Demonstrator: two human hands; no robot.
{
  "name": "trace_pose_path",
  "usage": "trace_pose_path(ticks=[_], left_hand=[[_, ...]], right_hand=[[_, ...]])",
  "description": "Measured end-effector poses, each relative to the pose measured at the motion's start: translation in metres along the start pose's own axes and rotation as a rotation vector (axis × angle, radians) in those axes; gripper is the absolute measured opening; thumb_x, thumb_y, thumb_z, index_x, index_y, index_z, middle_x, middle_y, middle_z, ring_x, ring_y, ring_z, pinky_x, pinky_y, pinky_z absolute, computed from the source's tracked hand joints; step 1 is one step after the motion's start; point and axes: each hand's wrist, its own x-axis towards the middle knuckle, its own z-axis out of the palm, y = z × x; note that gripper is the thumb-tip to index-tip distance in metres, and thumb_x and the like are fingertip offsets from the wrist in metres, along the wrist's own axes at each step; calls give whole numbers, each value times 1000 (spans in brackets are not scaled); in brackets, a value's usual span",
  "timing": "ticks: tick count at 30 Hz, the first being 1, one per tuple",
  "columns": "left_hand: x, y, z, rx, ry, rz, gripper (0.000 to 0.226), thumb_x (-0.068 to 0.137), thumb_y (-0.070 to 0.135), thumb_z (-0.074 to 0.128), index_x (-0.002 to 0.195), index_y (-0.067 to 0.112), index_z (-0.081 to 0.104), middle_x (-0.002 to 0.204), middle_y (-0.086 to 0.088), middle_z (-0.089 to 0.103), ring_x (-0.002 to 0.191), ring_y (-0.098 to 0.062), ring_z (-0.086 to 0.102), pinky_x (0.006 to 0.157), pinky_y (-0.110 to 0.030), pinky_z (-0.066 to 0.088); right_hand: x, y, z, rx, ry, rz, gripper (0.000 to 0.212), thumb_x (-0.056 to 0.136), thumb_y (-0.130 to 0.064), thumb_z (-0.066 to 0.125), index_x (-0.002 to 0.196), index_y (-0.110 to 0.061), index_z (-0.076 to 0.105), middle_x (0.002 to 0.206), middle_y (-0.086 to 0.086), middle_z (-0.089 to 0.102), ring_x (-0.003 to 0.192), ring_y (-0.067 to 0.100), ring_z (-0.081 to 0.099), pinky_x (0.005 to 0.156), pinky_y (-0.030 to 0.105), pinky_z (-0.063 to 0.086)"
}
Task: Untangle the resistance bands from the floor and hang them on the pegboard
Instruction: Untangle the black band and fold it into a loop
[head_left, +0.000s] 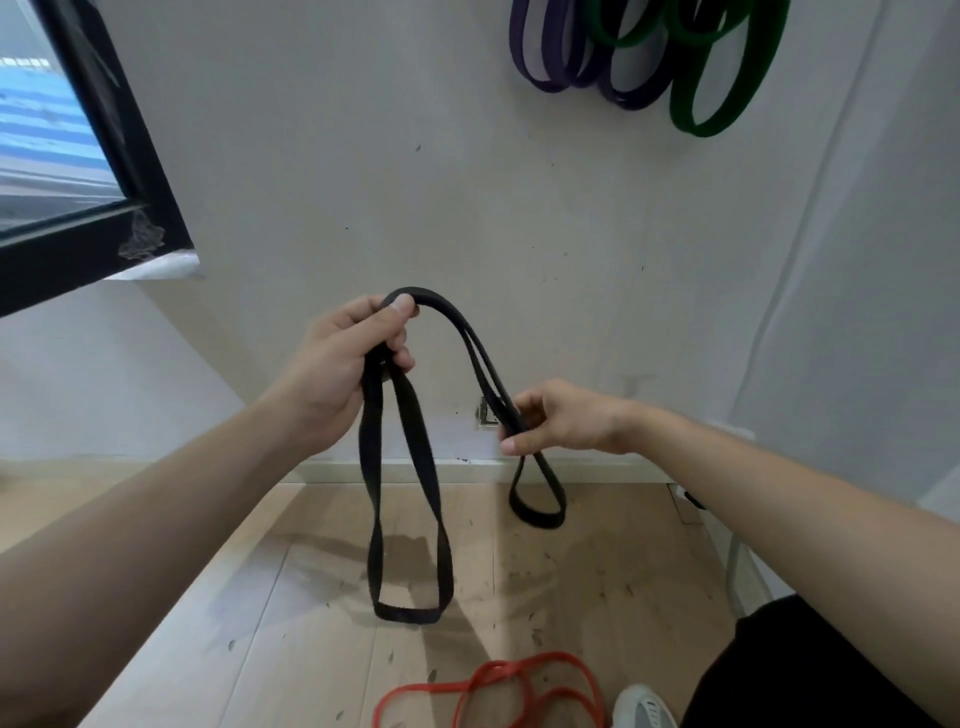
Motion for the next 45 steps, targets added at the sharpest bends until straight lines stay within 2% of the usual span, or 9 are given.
trace_pose_path(ticks=[9, 17, 21, 27, 33, 35, 38, 42, 45], left_hand=[[-12, -10, 12, 199, -152, -29, 11, 86, 30, 71, 78, 23, 73, 66, 1, 54, 65, -16, 54, 74, -27, 47], [-14, -20, 5, 368, -261, -61, 19, 72, 38, 84, 88, 30, 76, 82, 2, 74, 80, -15, 73, 78, -20, 56], [-13, -25, 2, 404, -240, -65, 28, 70, 46, 86, 91, 31, 75, 85, 3, 75, 82, -16, 74, 78, -21, 56], [-8, -24, -4, 356, -103, -21, 29, 73, 35, 79, 100, 24, 77, 84, -3, 76, 81, -17, 74, 81, -21, 58], [-4, -11, 0, 243, 82, 97, 29, 78, 33, 73, 103, 19, 74, 76, 4, 72, 76, -13, 71, 78, -20, 58], [-3, -6, 3, 178, 107, 109, 24, 78, 33, 73, 99, 21, 76, 75, 6, 70, 74, -13, 69, 76, -20, 58], [-4, -1, 11, 178, 47, 98, 22, 79, 36, 73, 99, 26, 78, 77, 5, 68, 72, -13, 66, 72, -21, 57], [-10, -1, 25, 237, -45, 119, 23, 78, 37, 73, 99, 29, 79, 75, 3, 67, 68, -13, 64, 69, -23, 58], [-11, -4, 31, 286, -63, 131, 25, 78, 33, 73, 100, 22, 79, 71, 5, 68, 65, -11, 61, 65, -20, 54]], right_hand=[[3, -53, 21, 375, 172, -292, 11, 91, -11, 72, 102, -11, 70, 87, -4, 71, 88, 11, 69, 83, 22, 51], [-13, -76, 11, 386, 333, -405, 13, 96, -7, 63, 106, -1, 67, 91, 7, 66, 82, 14, 66, 83, 27, 57], [-18, -83, 1, 481, 452, -447, 4, 99, -9, 59, 98, -8, 63, 82, 2, 59, 76, 11, 62, 77, 22, 54], [-21, -71, -25, 687, 621, -389, 9, 102, -11, 53, 100, -6, 59, 79, 7, 50, 75, 22, 51, 69, 22, 53], [-18, -37, -30, 524, 527, -238, 9, 93, -6, 67, 102, -4, 65, 77, 7, 63, 73, 22, 59, 81, 36, 49], [-16, -31, -28, 451, 467, -205, 16, 88, -4, 73, 101, -9, 67, 80, 6, 69, 77, 22, 65, 83, 32, 51], [-14, -29, -19, 277, 324, -163, 15, 85, -13, 79, 98, -16, 73, 79, -3, 71, 79, 13, 69, 81, 24, 56], [-10, -40, -2, 196, 217, -187, 24, 85, -25, 79, 104, -13, 72, 99, 11, 73, 94, 23, 71, 95, 37, 57], [-9, -54, 6, 290, 215, -262, 33, 87, -24, 77, 116, -10, 69, 109, 4, 72, 105, 16, 69, 101, 36, 52]])
